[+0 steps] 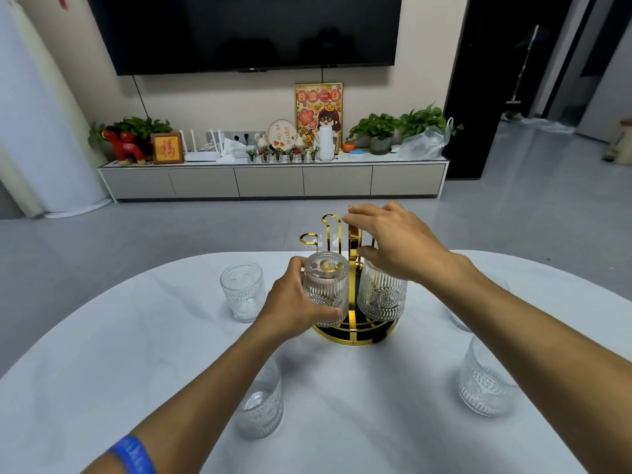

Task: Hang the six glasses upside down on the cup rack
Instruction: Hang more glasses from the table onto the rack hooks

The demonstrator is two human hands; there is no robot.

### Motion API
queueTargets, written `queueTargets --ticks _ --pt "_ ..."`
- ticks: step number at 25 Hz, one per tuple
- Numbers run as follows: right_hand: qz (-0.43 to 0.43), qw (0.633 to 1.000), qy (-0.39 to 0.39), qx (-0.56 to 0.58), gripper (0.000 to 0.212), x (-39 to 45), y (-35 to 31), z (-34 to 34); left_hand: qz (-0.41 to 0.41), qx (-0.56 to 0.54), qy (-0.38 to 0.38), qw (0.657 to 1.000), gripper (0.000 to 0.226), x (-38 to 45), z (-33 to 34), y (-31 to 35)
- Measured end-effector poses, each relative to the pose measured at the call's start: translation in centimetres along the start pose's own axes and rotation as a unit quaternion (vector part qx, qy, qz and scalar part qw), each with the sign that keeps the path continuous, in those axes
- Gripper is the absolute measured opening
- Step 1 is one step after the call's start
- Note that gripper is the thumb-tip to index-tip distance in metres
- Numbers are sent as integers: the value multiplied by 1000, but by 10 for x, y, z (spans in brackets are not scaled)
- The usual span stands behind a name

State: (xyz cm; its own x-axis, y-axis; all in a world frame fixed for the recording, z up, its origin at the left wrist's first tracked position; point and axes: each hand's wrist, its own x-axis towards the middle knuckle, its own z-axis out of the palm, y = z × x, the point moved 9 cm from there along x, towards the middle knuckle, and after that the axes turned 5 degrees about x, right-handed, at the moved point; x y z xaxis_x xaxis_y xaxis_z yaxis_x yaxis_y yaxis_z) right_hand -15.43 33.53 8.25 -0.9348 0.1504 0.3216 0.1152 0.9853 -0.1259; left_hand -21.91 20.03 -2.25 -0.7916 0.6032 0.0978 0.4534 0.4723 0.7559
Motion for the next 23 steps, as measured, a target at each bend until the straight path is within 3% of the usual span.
queueTargets --ticks 4,7,9,12,15,16,17,19,21,23 --pt "23 998 -34 45 65 -12 -5 7 -41 -11 -46 998 85 -16 -6 -1" --pt "36 981 85 170 54 -57 -22 -1 -66 75 -17 995 87 -57 -43 -23" --pt "57 958 149 239 38 -99 -37 6 -65 179 -62 980 92 -96 -54 -39" --pt "131 936 73 319 29 -145 -70 54 -52 255 -126 957 99 -137 -46 -51" --pt "246 890 -19 383 25 -179 -85 86 1 238 -64 969 75 -148 -52 -26" --pt "295 863 -64 405 33 -188 -84 92 24 217 -44 975 72 -153 -55 -15" --pt "349 810 -115 457 45 -196 -84 99 53 181 -21 982 71 -156 -60 -2" --pt "399 637 -193 631 63 -202 -99 99 132 97 23 986 72 -163 -70 38" --pt "363 508 -163 764 60 -188 -103 72 221 58 59 972 70 -165 -75 88" --pt "339 454 -79 820 50 -172 -83 45 280 41 72 957 68 -158 -73 129"
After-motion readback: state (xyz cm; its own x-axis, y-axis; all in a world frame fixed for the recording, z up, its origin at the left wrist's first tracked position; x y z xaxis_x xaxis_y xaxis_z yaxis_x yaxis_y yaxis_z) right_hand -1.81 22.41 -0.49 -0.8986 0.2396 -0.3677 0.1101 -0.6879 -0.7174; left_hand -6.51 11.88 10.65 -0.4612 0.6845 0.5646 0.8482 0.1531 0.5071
